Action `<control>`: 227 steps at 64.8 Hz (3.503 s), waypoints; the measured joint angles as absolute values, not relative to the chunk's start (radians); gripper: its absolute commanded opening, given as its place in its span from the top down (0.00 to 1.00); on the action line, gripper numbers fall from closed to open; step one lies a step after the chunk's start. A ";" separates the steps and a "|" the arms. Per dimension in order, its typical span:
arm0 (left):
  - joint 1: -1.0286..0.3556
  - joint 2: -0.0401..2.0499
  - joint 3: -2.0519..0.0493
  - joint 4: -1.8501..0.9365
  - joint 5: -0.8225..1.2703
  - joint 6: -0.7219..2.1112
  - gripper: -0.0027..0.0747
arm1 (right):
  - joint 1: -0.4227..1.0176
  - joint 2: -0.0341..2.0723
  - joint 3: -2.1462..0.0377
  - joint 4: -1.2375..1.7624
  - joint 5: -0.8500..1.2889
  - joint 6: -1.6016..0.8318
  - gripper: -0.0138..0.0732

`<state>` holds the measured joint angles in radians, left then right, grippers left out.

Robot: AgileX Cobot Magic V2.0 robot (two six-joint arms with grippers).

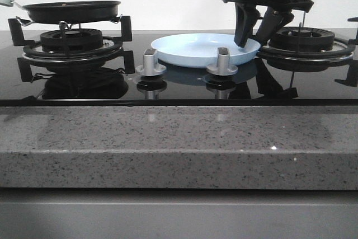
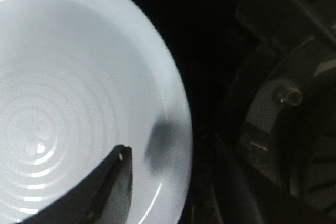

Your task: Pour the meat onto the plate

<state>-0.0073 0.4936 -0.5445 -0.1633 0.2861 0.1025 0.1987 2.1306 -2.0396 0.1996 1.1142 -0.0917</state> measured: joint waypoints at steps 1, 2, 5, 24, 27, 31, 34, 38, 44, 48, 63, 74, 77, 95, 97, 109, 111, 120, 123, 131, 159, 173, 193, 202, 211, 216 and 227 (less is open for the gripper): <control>-0.007 0.494 -0.545 -0.163 0.286 0.103 0.17 | 0.199 2.131 -2.040 0.200 1.114 -0.092 0.41; -0.007 0.494 -0.545 -0.163 0.286 0.103 0.17 | 0.199 2.131 -2.040 0.200 1.114 -0.092 0.41; -0.007 0.494 -0.545 -0.163 0.286 0.103 0.17 | 0.199 2.131 -2.040 0.196 1.112 -0.092 0.41; -0.007 0.494 -0.545 -0.163 0.286 0.103 0.17 | 0.199 2.133 -2.040 0.194 1.114 -0.092 0.72; -0.007 0.494 -0.545 -0.163 0.286 0.103 0.17 | 0.199 2.135 -2.040 0.194 1.116 -0.092 0.78; -0.007 0.494 -0.545 -0.163 0.286 0.103 0.17 | 0.199 2.139 -2.040 0.194 1.120 -0.092 0.84; -0.007 0.494 -0.545 -0.163 0.286 0.103 0.17 | 0.199 2.138 -2.040 0.201 1.118 -0.090 0.89; -0.007 0.494 -0.545 -0.163 0.286 0.103 0.17 | 0.199 2.138 -2.042 0.210 1.114 -0.085 0.93; -0.007 0.494 -0.545 -0.163 0.286 0.103 0.17 | 0.199 2.138 -2.046 0.214 1.114 -0.083 0.92; -0.007 0.494 -0.545 -0.163 0.286 0.103 0.17 | 0.199 2.138 -2.051 0.214 1.116 -0.083 0.92; -0.007 0.494 -0.545 -0.163 0.286 0.103 0.17 | 0.199 2.141 -2.157 0.222 1.193 -0.082 0.92; -0.007 0.494 -0.545 -0.163 0.286 0.103 0.17 | 0.199 2.134 -2.241 0.229 1.238 -0.081 0.92; -0.007 0.494 -0.545 -0.163 0.286 0.103 0.17 | 0.199 2.126 -2.245 0.231 1.243 -0.081 0.92; -0.007 0.494 -0.545 -0.163 0.286 0.103 0.17 | 0.199 2.018 -2.196 0.247 1.253 -0.081 0.92; -0.007 0.494 -0.545 -0.163 0.286 0.103 0.17 | 0.201 1.993 -2.169 0.250 1.253 -0.081 0.92; -0.007 0.494 -0.545 -0.163 0.286 0.103 0.17 | 0.257 1.823 -1.889 0.256 1.202 -0.087 0.92; -0.007 0.494 -0.545 -0.163 0.286 0.103 0.17 | 0.267 1.802 -1.838 0.258 1.173 -0.087 0.92; -0.007 0.494 -0.545 -0.163 0.286 0.103 0.17 | 0.320 1.682 -1.617 0.282 1.028 -0.089 0.92; -0.007 0.494 -0.545 -0.163 0.286 0.103 0.17 | 0.331 1.658 -1.549 0.292 0.981 -0.091 0.92; -0.007 0.494 -0.545 -0.163 0.286 0.103 0.17 | 0.340 1.622 -1.428 0.314 0.879 -0.091 0.92; -0.007 0.494 -0.545 -0.163 0.286 0.103 0.17 | 0.340 1.615 -1.341 0.330 0.771 -0.091 0.92; -0.007 0.494 -0.545 -0.183 0.284 0.103 0.17 | 0.340 1.614 -1.341 0.330 0.771 -0.091 0.92; -0.007 0.567 -0.602 -0.495 0.421 0.103 0.17 | 0.340 1.614 -1.341 0.330 0.771 -0.091 0.92; -0.007 0.718 -0.684 -0.578 0.496 0.103 0.17 | 0.340 1.614 -1.341 0.330 0.771 -0.091 0.92; -0.007 0.875 -0.769 -0.590 0.514 0.103 0.17 | 0.340 1.614 -1.341 0.330 0.771 -0.093 0.92; -0.007 0.964 -0.832 -0.593 0.518 0.103 0.17 | 0.340 1.614 -1.341 0.330 0.771 -0.093 0.92; 0.042 1.158 -1.018 -0.625 0.575 0.103 0.17 | 0.340 1.614 -1.341 0.330 0.771 -0.093 0.92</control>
<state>0.0417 1.1575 -1.0180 -0.6247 0.5751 0.1025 0.3404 1.6145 -1.3406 0.3300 0.7705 -0.0929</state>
